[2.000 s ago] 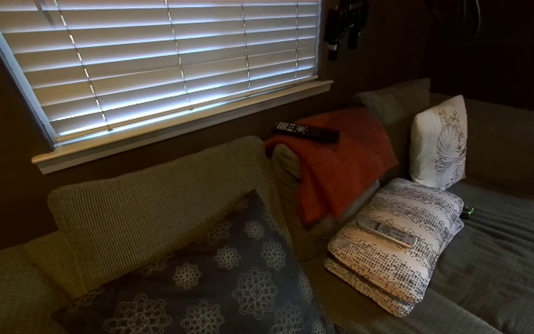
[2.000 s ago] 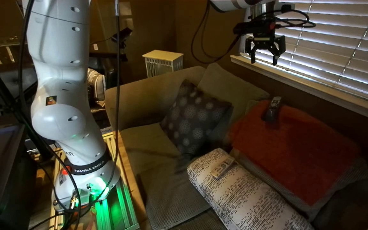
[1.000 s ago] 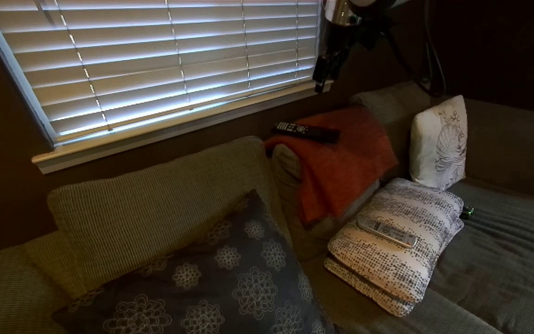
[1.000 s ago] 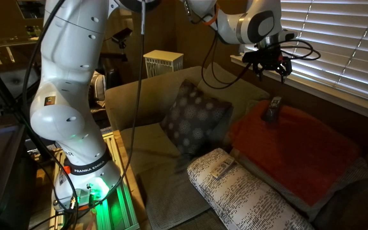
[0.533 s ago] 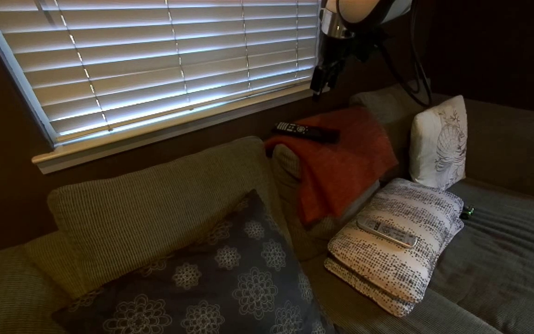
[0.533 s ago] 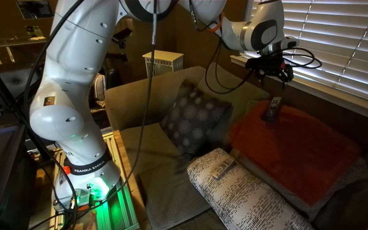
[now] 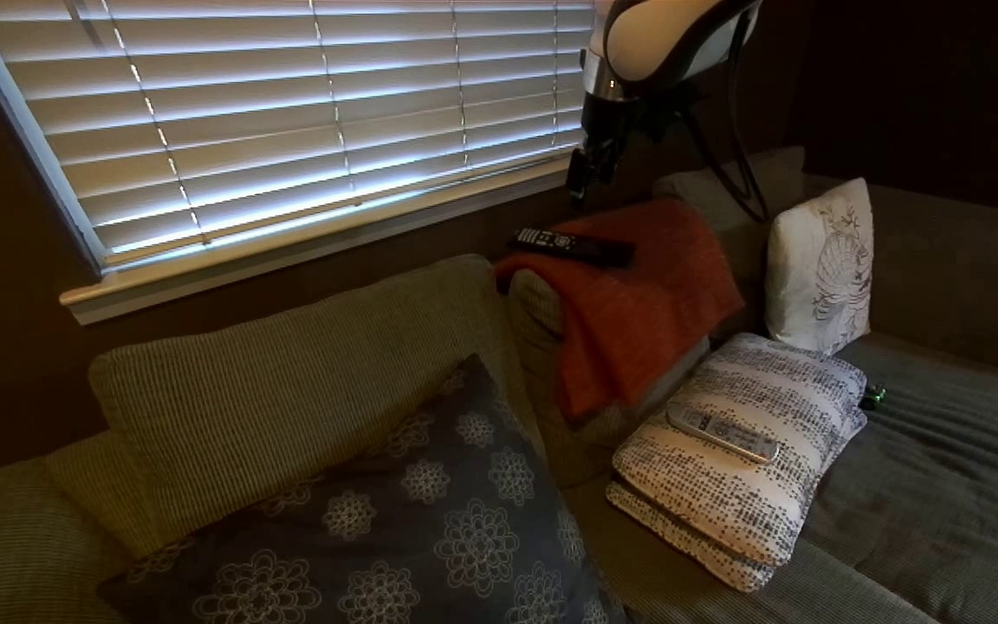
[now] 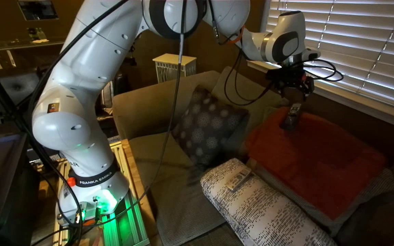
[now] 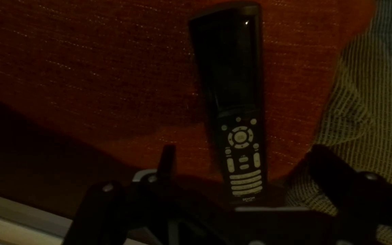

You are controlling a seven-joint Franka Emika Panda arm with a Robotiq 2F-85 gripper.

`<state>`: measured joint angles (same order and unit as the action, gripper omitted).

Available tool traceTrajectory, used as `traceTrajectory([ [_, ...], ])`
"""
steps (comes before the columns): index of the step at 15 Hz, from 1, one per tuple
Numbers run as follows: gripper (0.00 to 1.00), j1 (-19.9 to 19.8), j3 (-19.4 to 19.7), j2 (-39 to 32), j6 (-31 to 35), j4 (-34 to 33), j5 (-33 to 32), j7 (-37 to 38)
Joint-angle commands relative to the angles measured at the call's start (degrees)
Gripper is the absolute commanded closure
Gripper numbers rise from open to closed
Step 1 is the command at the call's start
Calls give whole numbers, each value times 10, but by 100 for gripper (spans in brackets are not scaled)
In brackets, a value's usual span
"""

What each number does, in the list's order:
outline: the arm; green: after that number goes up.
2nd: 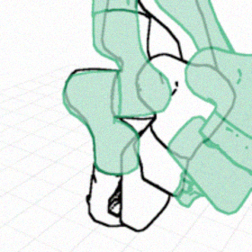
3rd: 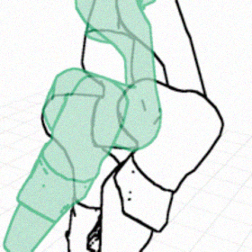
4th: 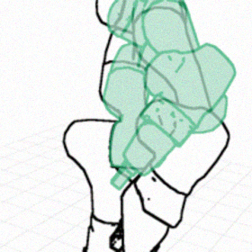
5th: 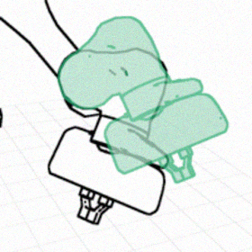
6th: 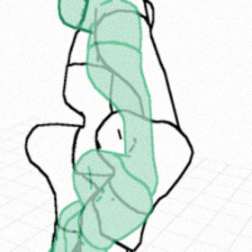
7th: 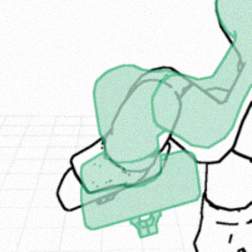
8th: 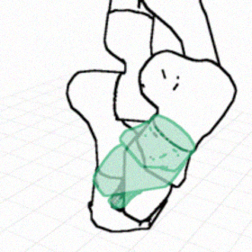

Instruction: Put the remote controller on the white pillows

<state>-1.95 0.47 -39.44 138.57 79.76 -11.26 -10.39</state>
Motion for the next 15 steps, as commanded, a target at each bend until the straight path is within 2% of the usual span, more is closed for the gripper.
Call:
traceTrajectory([
  [1,0,8,9,-49,-33,-70,1,0],
  [15,0,7,13,-151,-93,-185,4,-3],
])
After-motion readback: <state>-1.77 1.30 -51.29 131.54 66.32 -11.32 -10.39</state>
